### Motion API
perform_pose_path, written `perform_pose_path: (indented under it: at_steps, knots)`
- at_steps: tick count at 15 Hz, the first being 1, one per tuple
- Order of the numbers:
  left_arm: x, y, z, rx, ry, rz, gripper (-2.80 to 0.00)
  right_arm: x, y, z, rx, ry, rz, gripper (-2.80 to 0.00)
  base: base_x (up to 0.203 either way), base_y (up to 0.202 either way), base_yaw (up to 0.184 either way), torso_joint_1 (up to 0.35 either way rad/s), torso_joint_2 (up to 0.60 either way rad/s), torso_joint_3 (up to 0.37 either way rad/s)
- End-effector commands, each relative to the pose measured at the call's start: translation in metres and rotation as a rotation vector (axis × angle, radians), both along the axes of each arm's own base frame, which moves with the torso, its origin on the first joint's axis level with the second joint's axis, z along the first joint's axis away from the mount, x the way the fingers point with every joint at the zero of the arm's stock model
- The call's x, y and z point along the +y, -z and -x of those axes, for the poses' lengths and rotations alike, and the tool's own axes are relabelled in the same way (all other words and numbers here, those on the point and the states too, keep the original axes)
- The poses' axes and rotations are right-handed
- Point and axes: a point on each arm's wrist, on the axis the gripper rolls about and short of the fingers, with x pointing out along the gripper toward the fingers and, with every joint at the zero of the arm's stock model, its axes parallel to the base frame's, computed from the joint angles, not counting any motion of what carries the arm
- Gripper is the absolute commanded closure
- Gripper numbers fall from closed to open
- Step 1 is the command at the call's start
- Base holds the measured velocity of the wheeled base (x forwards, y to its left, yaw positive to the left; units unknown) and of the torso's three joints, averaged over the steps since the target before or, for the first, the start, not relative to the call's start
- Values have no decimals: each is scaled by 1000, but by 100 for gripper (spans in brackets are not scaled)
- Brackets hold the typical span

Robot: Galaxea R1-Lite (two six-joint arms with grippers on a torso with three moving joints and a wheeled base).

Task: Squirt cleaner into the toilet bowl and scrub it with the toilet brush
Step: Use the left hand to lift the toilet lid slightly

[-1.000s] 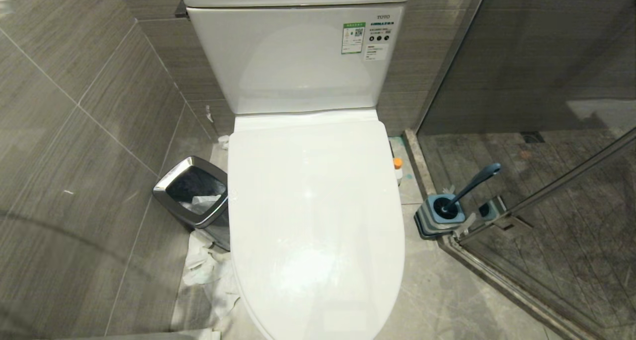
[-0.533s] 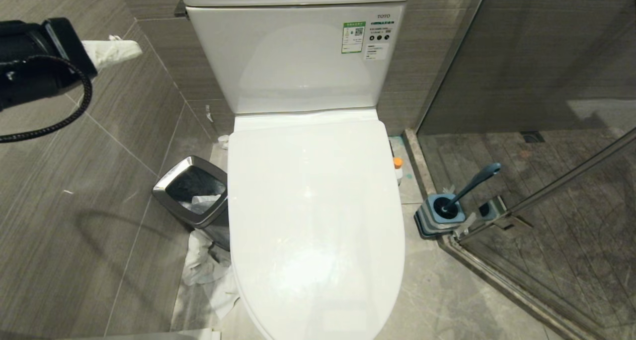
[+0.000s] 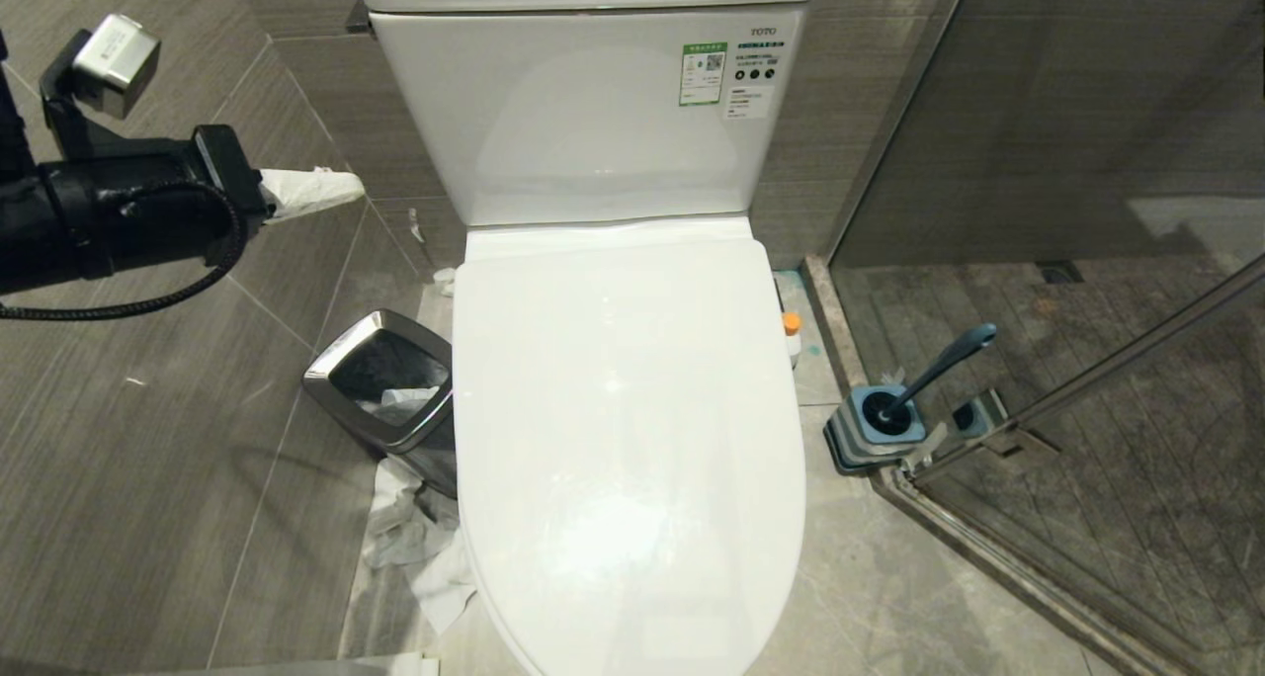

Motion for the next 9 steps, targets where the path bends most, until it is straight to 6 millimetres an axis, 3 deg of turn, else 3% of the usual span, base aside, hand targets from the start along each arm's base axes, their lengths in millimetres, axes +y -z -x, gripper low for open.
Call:
perform_pose_path:
  at_steps: [1,6,9]
  knots:
    - [0,15,-16,80,61,44,0,0,0,0,0,-1,0,0,0,0,0,0,0,0]
    - [12,53,-50,225,342,128,0,0,0,0,0,-1,0,0,0,0,0,0,0,0]
    - [48,80,-60,292,505,216,0,0,0,0,0,-1,0,0,0,0,0,0,0,0]
